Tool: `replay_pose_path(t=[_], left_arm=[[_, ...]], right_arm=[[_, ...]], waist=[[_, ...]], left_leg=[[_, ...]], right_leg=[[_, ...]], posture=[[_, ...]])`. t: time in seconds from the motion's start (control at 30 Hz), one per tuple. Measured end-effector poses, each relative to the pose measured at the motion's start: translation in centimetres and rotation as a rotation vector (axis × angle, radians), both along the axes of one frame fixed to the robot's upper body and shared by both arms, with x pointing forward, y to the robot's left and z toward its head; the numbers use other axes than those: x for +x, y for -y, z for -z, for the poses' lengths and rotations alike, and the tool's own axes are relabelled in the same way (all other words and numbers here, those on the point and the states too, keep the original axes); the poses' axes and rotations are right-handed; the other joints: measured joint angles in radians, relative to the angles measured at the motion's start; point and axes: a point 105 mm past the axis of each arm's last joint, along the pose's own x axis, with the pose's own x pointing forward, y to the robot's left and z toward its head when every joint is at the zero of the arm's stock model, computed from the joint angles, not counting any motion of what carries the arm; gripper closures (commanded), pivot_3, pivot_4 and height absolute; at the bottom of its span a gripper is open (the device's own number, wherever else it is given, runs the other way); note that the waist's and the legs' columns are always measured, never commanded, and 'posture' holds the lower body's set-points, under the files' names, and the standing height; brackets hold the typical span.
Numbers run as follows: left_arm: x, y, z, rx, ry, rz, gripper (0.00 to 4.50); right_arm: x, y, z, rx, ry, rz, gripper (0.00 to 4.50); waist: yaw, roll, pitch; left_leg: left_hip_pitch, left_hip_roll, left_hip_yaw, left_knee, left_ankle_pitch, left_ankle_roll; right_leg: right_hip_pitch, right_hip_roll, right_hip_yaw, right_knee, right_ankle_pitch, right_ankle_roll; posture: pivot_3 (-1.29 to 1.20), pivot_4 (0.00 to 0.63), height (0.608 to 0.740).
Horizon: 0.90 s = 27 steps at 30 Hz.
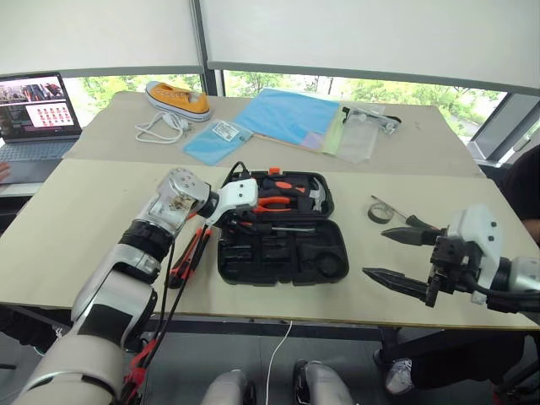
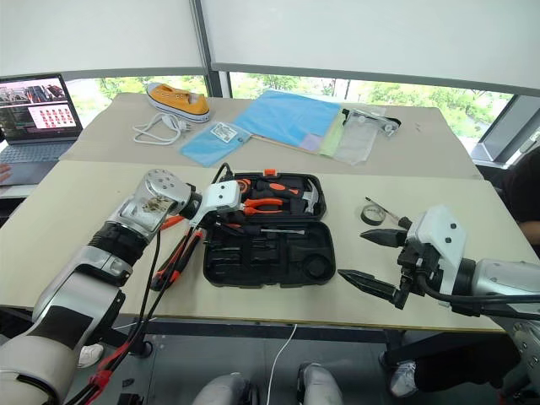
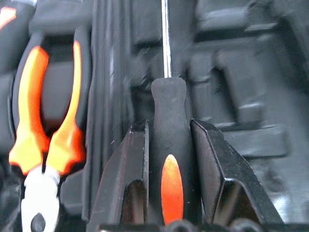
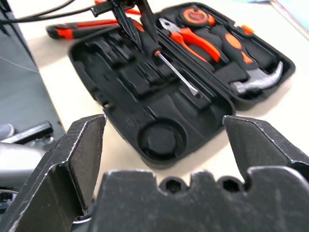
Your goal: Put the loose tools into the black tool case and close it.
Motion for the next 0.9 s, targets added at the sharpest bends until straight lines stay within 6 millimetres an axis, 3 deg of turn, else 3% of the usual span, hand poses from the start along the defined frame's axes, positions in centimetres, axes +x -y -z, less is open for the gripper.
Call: replay_pose_path(t=[0.2,0.27,0.37,0.57,0.67,0.83,0.9], left_arm=[[0.3,0.5,0.2,0.008,0.016,0.014,3.65],[0.3,0.6,0.2,0.004,0.016,0.017,2.64],[0.2,0.6,0.2,-0.001,0.003,0.020,1.63],[0.5,0.8,-1.5,-0.057,-0.008,-0.011,1.63],[0.5,1.2,-2.1,-0.070,0.005,-0.004,2.34],[0.4,1.6,-2.0,-0.066,0.014,0.012,4.24],[0.4,1.8,-1.8,-0.065,0.012,0.016,4.48]], right_arm=[[0.0,0.1,0.1,0.005,0.001,0.016,0.00],[0.1,0.1,0.1,0.006,0.002,0.016,0.00],[0.0,0.1,0.2,0.011,0.002,0.015,0.00],[0.0,-0.1,0.2,0.024,0.002,0.011,0.00],[0.0,-0.2,0.3,0.030,0.003,0.008,0.00],[0.1,-0.5,0.5,0.036,0.002,-0.003,0.00],[0.2,-0.6,0.4,0.038,0.003,-0.007,0.00]], waist=[[0.012,0.000,0.000],[0.014,0.000,0.000],[0.016,0.000,0.000],[0.017,0.000,0.000],[0.016,0.000,0.000],[0.014,0.000,0.000],[0.015,0.000,0.000]], left_leg=[[-0.001,0.000,0.000,0.003,-0.003,0.004],[-0.001,0.000,0.000,0.003,-0.003,0.005],[-0.002,-0.001,0.000,0.004,-0.003,0.005],[-0.002,-0.001,0.000,0.005,-0.003,0.006],[-0.002,-0.001,0.000,0.005,-0.003,0.006],[-0.002,-0.001,0.000,0.005,-0.003,0.006],[-0.002,-0.001,0.000,0.005,-0.003,0.006]], right_leg=[[0.000,-0.001,0.000,0.000,0.002,0.000],[0.000,-0.001,0.000,-0.001,0.002,0.000],[0.000,-0.001,0.000,0.000,0.002,0.000],[0.000,-0.001,0.000,0.000,0.002,0.000],[0.000,-0.001,0.000,0.000,0.003,-0.001],[0.000,0.000,0.000,0.000,0.004,-0.003],[0.001,-0.001,0.000,0.000,0.004,-0.003]], posture=[[0.00,0.150,0.718],[0.00,0.150,0.718],[0.00,0.150,0.718],[0.00,0.150,0.718],[0.00,0.150,0.718],[0.00,0.150,0.718],[0.00,0.150,0.718]])
